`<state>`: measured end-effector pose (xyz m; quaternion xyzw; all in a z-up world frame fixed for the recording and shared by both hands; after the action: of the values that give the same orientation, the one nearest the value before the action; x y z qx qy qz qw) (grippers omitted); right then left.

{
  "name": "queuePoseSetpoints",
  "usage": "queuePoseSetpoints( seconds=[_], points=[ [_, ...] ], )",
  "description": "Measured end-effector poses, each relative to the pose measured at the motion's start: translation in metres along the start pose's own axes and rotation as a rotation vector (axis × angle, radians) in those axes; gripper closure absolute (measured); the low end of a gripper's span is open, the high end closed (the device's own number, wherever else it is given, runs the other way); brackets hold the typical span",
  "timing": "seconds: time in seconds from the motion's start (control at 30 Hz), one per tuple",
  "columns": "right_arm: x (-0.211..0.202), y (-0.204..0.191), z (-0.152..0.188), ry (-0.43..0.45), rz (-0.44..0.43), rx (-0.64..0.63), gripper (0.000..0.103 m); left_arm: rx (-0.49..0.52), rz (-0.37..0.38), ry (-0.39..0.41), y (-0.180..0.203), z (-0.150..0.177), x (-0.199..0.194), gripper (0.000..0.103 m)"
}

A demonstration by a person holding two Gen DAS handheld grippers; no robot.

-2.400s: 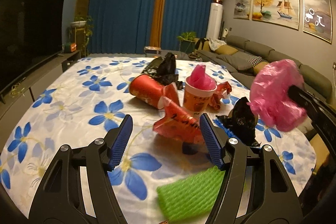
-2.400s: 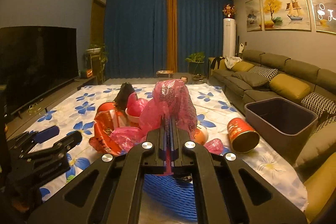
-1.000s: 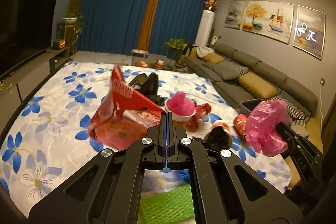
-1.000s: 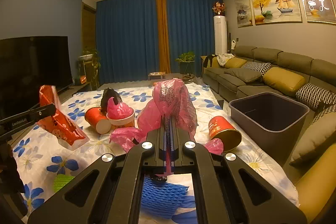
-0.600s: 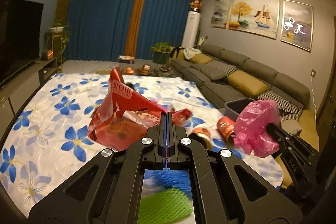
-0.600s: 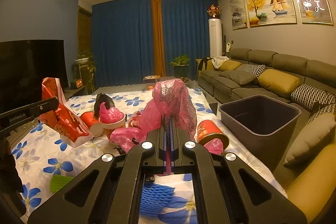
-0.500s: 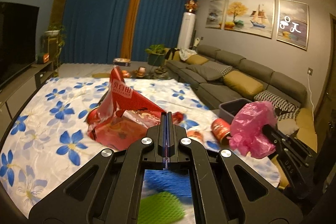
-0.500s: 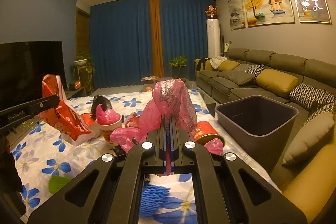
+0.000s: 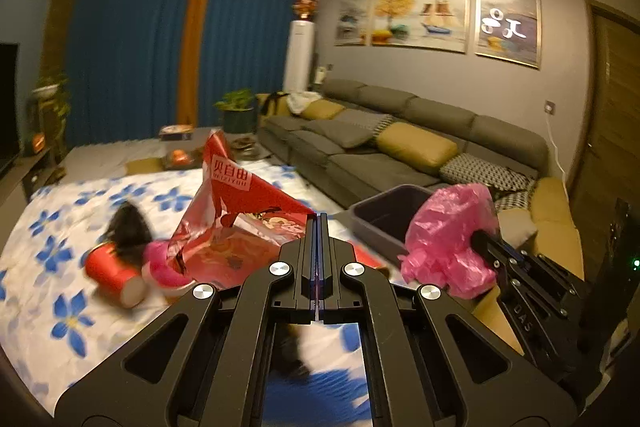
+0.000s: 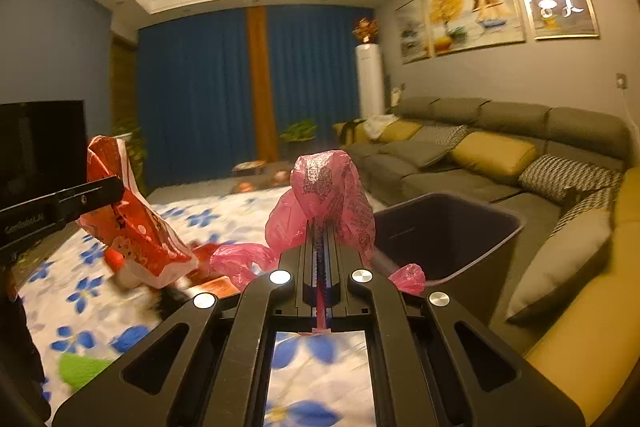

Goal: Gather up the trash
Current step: 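Carry the red snack bag and pink bag over the gray bin with both tools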

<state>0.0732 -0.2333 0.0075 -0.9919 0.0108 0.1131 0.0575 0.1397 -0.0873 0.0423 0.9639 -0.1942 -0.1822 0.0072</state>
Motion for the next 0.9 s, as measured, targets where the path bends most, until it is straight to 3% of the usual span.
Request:
queuePoseSetpoints(
  seconds=[0.33, 0.6, 0.9],
  points=[
    [0.018, 0.079, -0.024, 0.055, 0.165, 0.051, 0.100, 0.066, 0.144, 0.002, 0.080, -0.038, 0.073, 0.103],
    [0.041, 0.118, -0.022, 0.045, 0.220, 0.098, 0.100, 0.111, 0.222, -0.031, 0.129, -0.049, 0.141, 0.103],
    [0.079, 0.139, -0.024, 0.007, 0.261, 0.105, 0.100, 0.144, 0.276, -0.112, 0.152, -0.040, 0.202, 0.103]
  ],
)
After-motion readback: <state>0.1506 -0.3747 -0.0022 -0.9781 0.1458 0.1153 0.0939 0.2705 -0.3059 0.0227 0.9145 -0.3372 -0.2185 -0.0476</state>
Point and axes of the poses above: each gripper's, at about its wrist camera, not at the fingertips, and x roughly the way its jaws point, y to its right, z to its underside, the point moved 2 cm from there along x, roughly the way its jaws point, and after that the axes turned 4 degrees about -z, right-handed, at the moved point
